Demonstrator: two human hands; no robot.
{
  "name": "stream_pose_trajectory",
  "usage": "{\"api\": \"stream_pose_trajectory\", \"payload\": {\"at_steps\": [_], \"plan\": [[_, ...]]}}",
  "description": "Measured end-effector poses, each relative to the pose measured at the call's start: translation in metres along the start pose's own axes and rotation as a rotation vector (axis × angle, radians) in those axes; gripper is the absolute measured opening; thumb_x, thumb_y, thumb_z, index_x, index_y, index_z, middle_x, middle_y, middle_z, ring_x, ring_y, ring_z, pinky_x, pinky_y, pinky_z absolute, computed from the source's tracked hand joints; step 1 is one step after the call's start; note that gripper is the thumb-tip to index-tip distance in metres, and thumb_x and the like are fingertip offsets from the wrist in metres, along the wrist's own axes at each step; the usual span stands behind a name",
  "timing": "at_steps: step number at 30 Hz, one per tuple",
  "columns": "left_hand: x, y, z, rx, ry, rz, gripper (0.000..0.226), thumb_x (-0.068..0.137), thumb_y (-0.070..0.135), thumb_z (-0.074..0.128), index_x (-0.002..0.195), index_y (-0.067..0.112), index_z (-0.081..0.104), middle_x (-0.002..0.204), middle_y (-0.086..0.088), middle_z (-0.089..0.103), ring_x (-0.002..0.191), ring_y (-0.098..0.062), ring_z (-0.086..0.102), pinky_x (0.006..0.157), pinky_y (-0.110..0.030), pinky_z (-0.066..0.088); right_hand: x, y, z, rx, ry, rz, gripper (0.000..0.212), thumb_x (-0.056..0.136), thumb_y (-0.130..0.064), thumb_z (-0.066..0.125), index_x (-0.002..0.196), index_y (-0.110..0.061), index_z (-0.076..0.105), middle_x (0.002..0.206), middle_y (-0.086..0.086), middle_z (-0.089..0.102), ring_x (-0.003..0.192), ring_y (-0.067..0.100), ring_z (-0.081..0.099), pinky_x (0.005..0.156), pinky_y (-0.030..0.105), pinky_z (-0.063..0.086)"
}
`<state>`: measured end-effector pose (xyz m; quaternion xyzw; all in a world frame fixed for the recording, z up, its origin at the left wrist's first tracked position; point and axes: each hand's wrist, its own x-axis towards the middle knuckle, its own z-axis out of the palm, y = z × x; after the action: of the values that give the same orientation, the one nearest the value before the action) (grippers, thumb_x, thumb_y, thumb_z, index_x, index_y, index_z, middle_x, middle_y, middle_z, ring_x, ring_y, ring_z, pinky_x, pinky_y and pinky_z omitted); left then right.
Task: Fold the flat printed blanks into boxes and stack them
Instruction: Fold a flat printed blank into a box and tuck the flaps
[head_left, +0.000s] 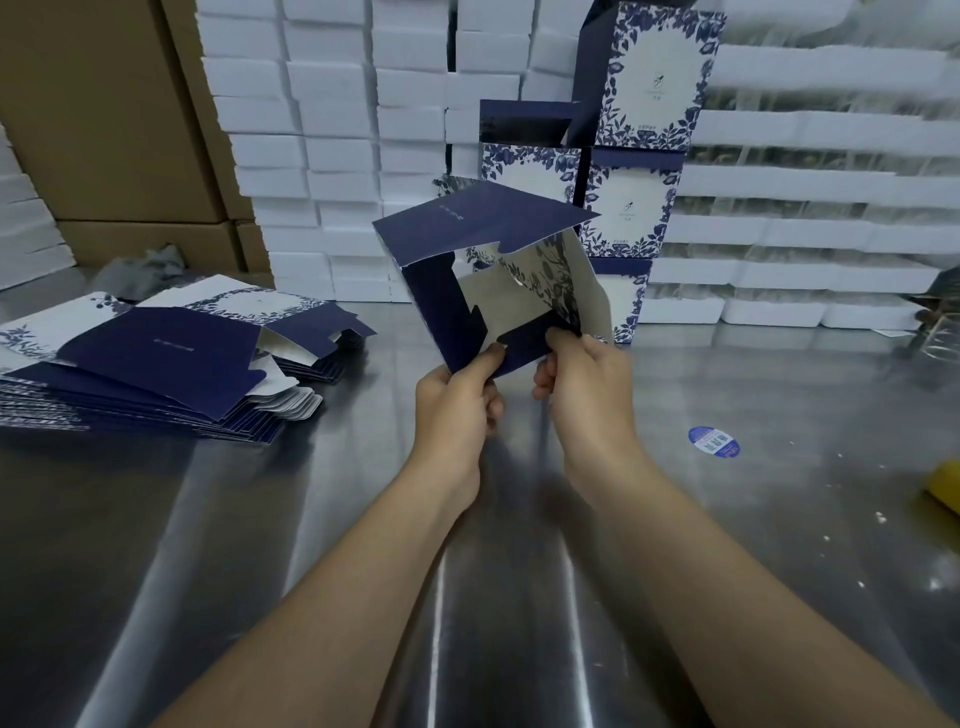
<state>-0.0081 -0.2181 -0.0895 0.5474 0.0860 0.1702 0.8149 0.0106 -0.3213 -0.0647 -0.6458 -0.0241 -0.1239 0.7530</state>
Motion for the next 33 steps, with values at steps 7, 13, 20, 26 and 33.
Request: {"api": "stream_pose_trajectory", "payload": {"at_steps": [7, 13, 20, 26, 33], "plan": [[-0.005, 0.005, 0.001, 0.090, 0.082, 0.085, 0.062, 0.084, 0.039, 0.084, 0.137, 0.028, 0.052, 0.114, 0.004, 0.072, 0.093, -0.009, 0.071, 0.086, -0.034, 0.057, -0.001, -0.006, -0.006, -0.048, -0.047, -0.121, 0.032, 0.104, -0.029, 0.056, 0.075, -0.025, 0.069, 0.070, -0.006, 0.069, 0.066, 0.011, 0.064, 0.057, 0.027, 0.048], [-0.007, 0.026, -0.015, 0.156, 0.176, 0.602, 0.087, 0.083, 0.053, 0.074, 0.156, 0.047, 0.028, 0.160, 0.012, 0.035, 0.138, 0.011, 0.039, 0.108, -0.016, 0.038, 0.000, -0.017, -0.011, -0.050, 0.065, -0.228, 0.036, 0.099, -0.034, 0.055, 0.079, -0.004, 0.055, 0.092, 0.022, 0.061, 0.081, 0.036, 0.057, 0.075, 0.058, 0.063], [-0.010, 0.039, -0.011, 0.169, 0.045, 0.577, 0.033, 0.100, 0.058, 0.051, 0.086, 0.033, 0.068, 0.080, 0.019, 0.068, 0.079, -0.003, 0.060, 0.078, -0.020, 0.045, 0.006, -0.023, -0.022, -0.167, 0.158, -0.342, 0.036, 0.102, -0.034, 0.065, 0.076, -0.013, 0.049, 0.066, -0.014, 0.048, 0.059, 0.000, 0.046, 0.060, 0.016, 0.038], [-0.015, 0.031, -0.011, 0.323, 0.040, 0.506, 0.044, 0.090, 0.058, 0.064, 0.119, 0.026, 0.067, 0.120, 0.007, 0.075, 0.118, -0.012, 0.069, 0.106, -0.047, 0.053, -0.001, -0.030, -0.021, -0.152, 0.119, -0.262, 0.044, 0.083, -0.071, 0.071, 0.102, -0.034, 0.058, 0.093, -0.014, 0.066, 0.075, -0.002, 0.062, 0.061, 0.011, 0.042], [-0.017, 0.035, -0.015, 0.632, 0.266, 0.654, 0.019, 0.099, 0.043, 0.065, 0.114, 0.031, 0.070, 0.108, 0.016, 0.072, 0.095, 0.002, 0.065, 0.082, -0.020, 0.049, -0.011, -0.032, -0.018, -0.187, 0.065, -0.333, 0.035, 0.085, -0.070, 0.068, 0.100, -0.039, 0.063, 0.098, -0.013, 0.069, 0.086, 0.004, 0.066, 0.073, 0.031, 0.053]]}}
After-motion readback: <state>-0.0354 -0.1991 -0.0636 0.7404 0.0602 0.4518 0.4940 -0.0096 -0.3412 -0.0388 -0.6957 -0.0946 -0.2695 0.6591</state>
